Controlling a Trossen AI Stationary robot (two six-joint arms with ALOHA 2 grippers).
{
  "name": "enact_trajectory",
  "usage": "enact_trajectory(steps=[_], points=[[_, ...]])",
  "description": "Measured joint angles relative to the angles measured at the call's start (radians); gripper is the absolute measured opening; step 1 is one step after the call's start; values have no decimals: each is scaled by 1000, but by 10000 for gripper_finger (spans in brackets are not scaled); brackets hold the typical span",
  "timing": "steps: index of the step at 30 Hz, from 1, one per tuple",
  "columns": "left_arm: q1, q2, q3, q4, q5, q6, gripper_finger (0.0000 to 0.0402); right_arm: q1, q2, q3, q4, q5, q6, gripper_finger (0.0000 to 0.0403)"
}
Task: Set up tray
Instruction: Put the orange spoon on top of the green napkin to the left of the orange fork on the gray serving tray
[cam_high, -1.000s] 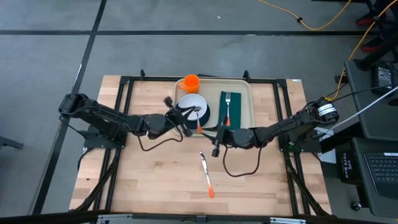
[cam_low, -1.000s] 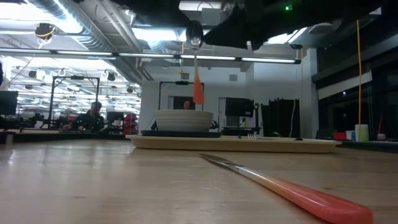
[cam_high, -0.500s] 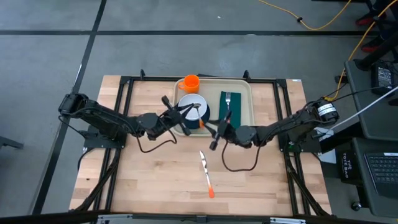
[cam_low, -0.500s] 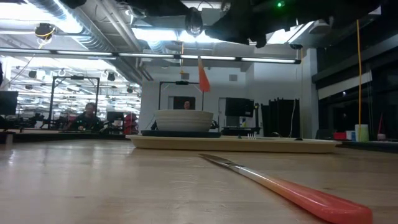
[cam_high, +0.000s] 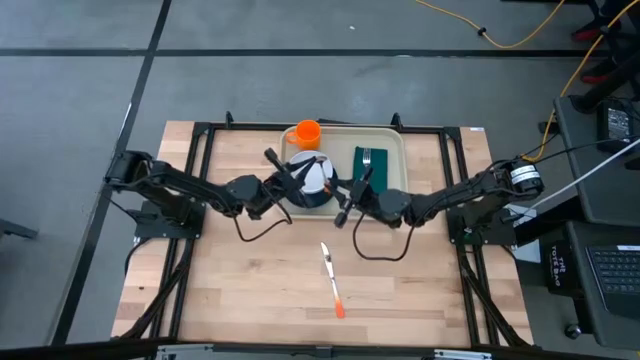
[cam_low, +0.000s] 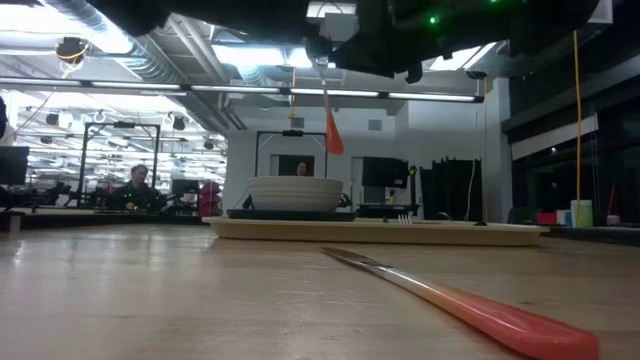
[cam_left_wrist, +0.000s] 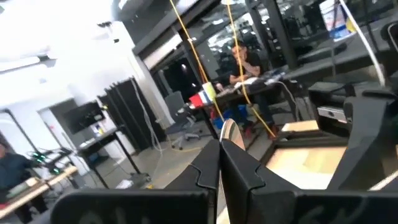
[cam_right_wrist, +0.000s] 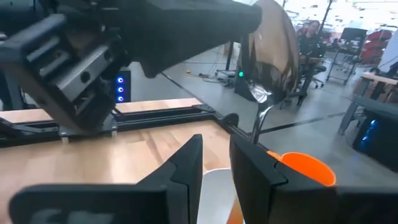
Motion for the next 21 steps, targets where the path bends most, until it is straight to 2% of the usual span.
enact_trajectory(steps=[7, 21], points=[[5, 66, 0, 195, 32, 125, 2, -49, 0, 0, -9, 0, -14, 87], [5, 81, 7, 258, 62, 133, 2, -85, 0, 0, -21, -1, -28, 87]])
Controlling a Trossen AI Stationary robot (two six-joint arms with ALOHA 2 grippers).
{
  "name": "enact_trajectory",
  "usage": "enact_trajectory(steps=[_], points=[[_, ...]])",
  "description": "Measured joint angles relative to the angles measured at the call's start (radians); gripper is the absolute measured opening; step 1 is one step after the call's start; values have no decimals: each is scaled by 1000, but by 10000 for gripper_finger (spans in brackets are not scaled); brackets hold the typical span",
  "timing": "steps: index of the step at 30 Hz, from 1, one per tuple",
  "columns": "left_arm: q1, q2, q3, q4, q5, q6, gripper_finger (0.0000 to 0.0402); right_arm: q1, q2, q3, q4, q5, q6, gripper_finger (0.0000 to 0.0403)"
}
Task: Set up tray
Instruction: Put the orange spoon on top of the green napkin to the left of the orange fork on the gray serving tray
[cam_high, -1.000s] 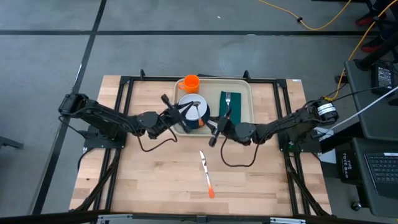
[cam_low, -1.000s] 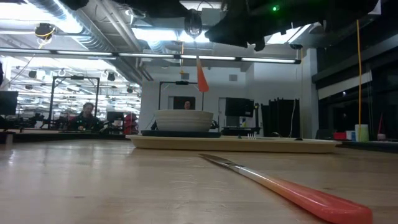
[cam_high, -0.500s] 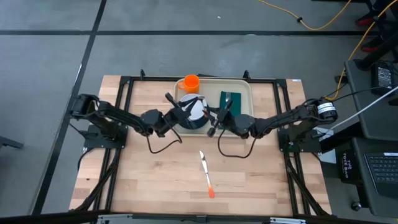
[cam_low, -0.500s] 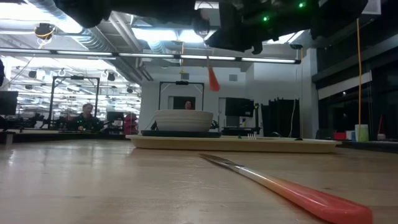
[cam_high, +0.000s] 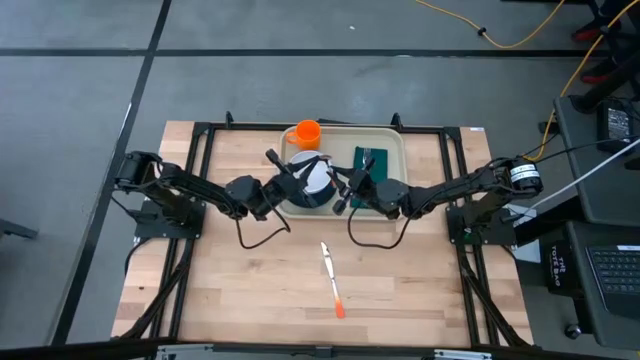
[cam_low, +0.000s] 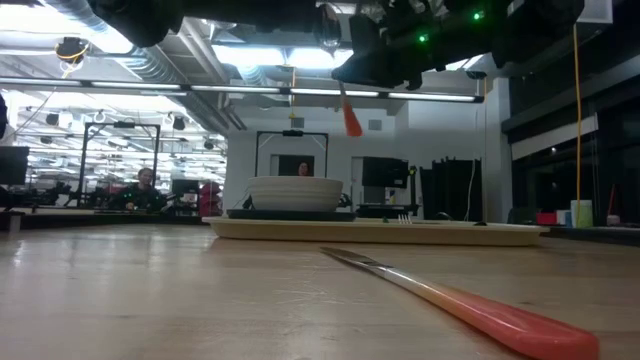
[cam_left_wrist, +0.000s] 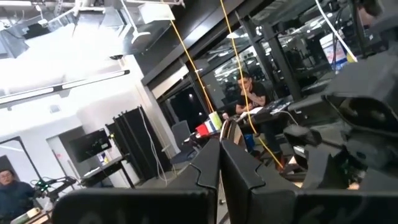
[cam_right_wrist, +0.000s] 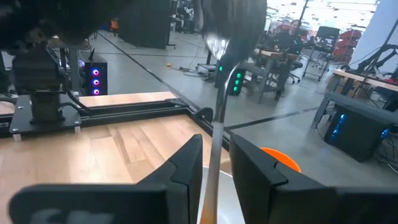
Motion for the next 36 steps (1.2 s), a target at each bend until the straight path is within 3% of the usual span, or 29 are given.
enact_trajectory(steps=[26, 33, 36], points=[[29, 0, 4, 0, -39, -53, 2, -15, 0, 7, 7, 36, -50, 80], [34, 0, 4, 0, -61, 2, 2, -15, 62, 139, -154, 54, -69, 79], [34, 0, 5, 0, -108, 58, 2, -11, 95, 209, -274, 151, -82, 79]])
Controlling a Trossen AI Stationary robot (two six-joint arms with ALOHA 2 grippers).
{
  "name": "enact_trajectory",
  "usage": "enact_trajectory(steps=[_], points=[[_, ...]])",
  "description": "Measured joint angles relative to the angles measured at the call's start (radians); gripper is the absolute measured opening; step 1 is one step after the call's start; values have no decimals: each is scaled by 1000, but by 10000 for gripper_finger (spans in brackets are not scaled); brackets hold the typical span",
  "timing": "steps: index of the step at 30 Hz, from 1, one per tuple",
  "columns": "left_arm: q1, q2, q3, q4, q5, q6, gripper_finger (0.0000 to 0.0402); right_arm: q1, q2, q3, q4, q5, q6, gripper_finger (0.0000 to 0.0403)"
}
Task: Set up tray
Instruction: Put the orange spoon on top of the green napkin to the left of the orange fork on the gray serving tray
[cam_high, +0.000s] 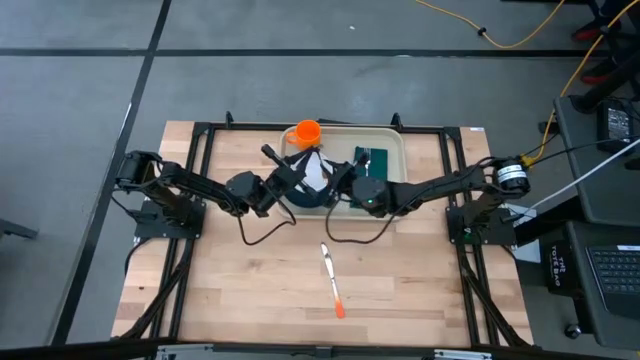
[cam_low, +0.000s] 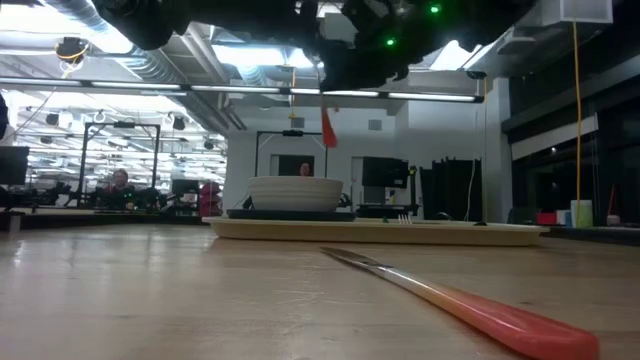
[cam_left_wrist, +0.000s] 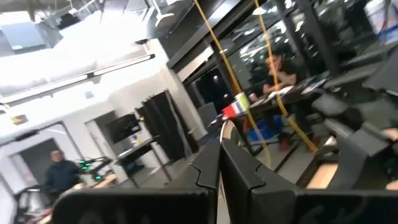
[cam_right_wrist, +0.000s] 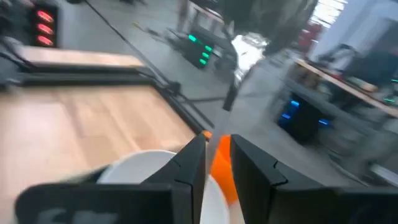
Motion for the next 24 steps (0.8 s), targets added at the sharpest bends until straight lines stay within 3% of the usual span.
enact_trajectory(steps=[6, 24], points=[[0, 0, 0, 5, 23, 21, 2, 19, 23, 68, -27, 38, -26, 79], [-15, -1, 0, 52, 14, 75, 2, 32, 24, 13, 12, 70, 80, 79]])
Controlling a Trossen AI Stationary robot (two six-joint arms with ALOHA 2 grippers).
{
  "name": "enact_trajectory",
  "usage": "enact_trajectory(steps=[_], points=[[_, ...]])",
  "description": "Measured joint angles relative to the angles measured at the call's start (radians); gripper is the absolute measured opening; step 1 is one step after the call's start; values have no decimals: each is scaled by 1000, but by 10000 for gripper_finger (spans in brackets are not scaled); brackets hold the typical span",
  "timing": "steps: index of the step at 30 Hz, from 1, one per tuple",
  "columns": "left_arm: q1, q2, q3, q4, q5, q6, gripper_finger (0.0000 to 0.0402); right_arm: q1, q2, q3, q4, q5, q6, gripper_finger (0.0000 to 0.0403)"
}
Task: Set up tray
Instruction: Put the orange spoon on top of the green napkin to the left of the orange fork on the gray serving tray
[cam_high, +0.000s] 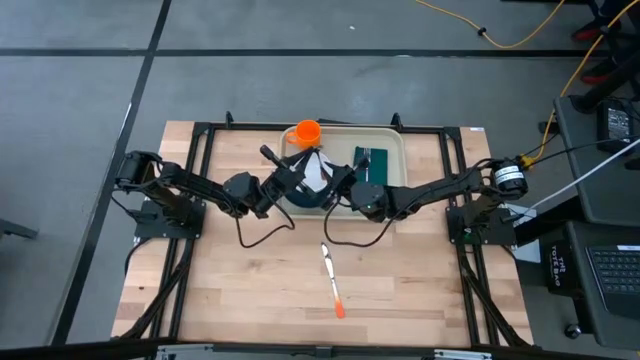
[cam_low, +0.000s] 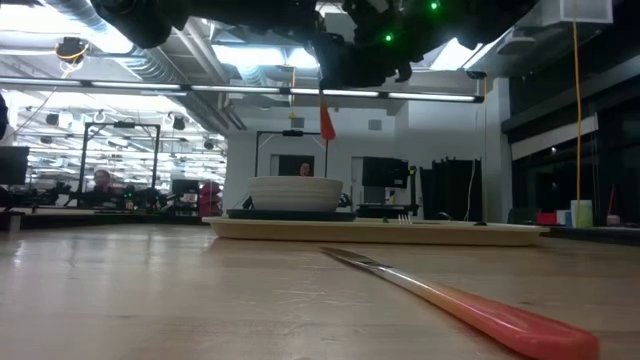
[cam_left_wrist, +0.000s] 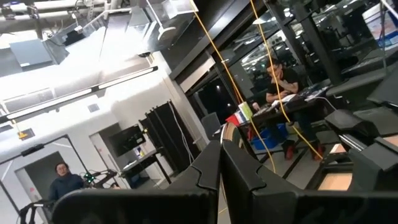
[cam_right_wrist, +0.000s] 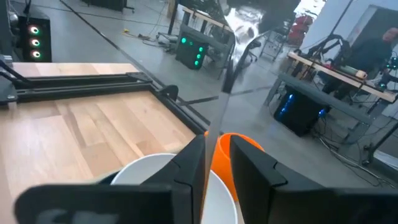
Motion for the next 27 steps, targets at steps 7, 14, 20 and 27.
enact_trajectory(steps=[7, 14, 20, 27], points=[[0, 0, 0, 0, -6, 0, 2, 0, 0, -1, 21, -2, -52, 79], [0, 0, 0, 2, -15, 22, 2, 7, 0, -1, 79, -35, -102, 79], [0, 0, 0, 6, -15, 24, 2, 8, 0, -1, 80, -63, -104, 87], [0, 0, 0, 6, -12, 20, 2, 8, 0, -1, 85, -24, -101, 150]])
